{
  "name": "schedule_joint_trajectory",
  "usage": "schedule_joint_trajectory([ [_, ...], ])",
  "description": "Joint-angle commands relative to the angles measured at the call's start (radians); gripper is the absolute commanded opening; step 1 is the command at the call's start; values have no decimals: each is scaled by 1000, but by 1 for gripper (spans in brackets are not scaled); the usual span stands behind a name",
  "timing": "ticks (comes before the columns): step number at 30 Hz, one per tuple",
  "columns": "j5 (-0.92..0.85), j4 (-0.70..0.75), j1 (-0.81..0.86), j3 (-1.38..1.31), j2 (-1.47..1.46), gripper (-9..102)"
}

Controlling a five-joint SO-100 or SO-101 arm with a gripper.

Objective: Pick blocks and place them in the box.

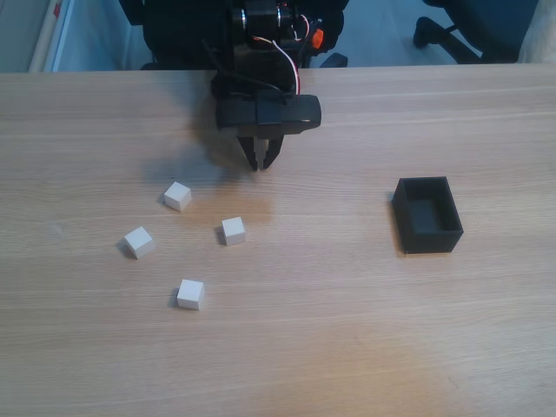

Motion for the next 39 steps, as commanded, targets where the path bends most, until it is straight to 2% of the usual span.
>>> schedule_joint_trajectory([
  [1, -9, 54, -9, 64, 26, 0],
  [6, -31, 55, -3, 64, 26, 0],
  [14, 67, 44, -35, 63, 26, 0],
  [20, 51, 34, -29, 35, 26, 3],
  [27, -44, 94, -9, -95, -55, 9],
  [39, -107, -129, 34, -339, -356, 14],
])
